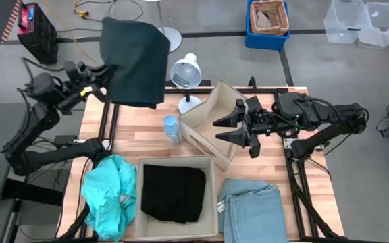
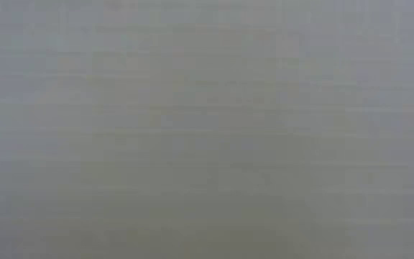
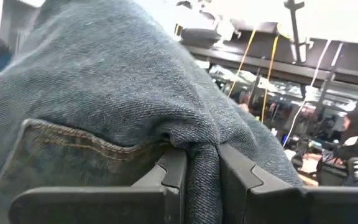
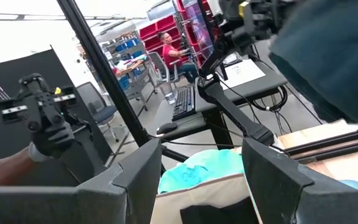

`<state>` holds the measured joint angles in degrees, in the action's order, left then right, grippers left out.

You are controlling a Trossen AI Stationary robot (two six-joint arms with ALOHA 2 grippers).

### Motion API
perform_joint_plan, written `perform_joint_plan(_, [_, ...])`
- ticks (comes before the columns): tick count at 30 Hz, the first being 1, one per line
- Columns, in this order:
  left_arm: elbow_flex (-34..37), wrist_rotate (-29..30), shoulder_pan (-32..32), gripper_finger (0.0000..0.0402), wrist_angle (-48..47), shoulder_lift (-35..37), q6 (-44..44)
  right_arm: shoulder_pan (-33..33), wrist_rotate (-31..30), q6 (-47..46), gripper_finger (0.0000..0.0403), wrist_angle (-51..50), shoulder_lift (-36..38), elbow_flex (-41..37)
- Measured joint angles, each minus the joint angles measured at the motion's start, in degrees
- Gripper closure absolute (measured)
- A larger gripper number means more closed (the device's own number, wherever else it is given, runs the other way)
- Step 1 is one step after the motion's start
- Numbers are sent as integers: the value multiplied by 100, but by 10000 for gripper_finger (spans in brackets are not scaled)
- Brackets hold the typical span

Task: Sort clothes
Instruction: Put the dark blue pants into the bottom laundry bin

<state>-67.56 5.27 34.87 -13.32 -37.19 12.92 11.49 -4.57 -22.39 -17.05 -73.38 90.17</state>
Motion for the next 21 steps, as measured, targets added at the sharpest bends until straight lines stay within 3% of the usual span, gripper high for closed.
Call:
perform_joint_plan(7, [-742,-795,2,356,-83,2,-152,-49,1,38,163,-3,0,0])
perform_joint_plan(21, [-1164,-3460,0,356,-97,-144,913,-278,3,189,163,321,0,0])
